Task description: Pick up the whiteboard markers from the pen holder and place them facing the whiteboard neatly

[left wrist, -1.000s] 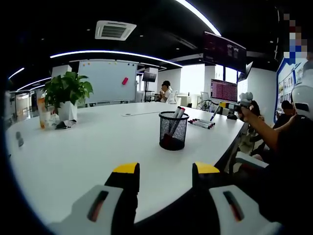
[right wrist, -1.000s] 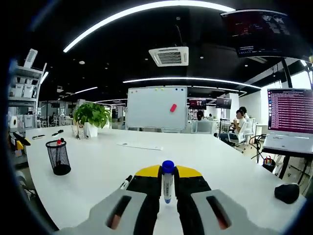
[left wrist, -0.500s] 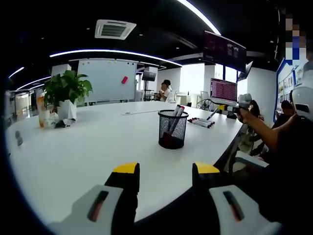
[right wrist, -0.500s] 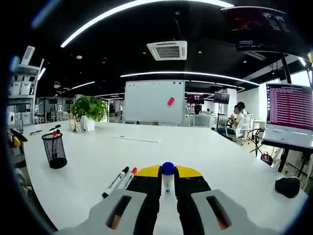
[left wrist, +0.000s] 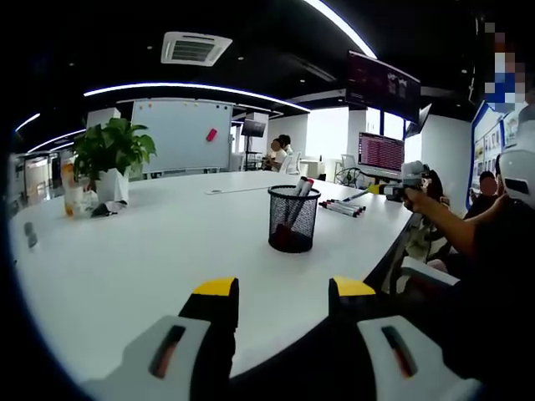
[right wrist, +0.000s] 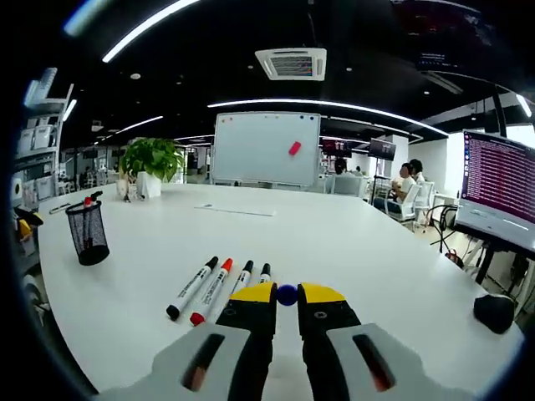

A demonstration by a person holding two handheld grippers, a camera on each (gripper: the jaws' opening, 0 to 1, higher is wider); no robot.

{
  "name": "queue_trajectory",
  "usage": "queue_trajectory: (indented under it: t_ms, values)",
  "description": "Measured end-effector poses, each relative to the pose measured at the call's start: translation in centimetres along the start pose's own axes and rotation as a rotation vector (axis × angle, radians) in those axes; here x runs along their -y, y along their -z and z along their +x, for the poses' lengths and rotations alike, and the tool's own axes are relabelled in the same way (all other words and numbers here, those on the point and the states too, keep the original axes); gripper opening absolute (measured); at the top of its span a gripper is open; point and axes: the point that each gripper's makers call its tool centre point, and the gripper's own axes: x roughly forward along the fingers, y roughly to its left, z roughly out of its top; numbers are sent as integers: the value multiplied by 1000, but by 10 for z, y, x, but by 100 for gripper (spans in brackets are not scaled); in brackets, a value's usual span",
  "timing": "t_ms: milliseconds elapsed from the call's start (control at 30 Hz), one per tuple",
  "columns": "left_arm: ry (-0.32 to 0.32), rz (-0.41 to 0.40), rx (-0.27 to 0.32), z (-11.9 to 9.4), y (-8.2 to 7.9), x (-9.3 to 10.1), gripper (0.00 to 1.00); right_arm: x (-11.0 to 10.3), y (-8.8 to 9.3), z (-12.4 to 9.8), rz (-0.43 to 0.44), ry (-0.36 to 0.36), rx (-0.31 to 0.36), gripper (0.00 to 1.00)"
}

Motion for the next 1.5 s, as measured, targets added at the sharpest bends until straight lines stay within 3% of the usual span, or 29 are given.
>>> queue_trajectory:
  t_ms: [500,1500]
  values:
    - [1,-2,2,1,0,1,44,-3,22,16,-42,-11,-131,13]
    - [15,-3,-5,4,2,5,44,-4,53,22,-13,-33,-240,14]
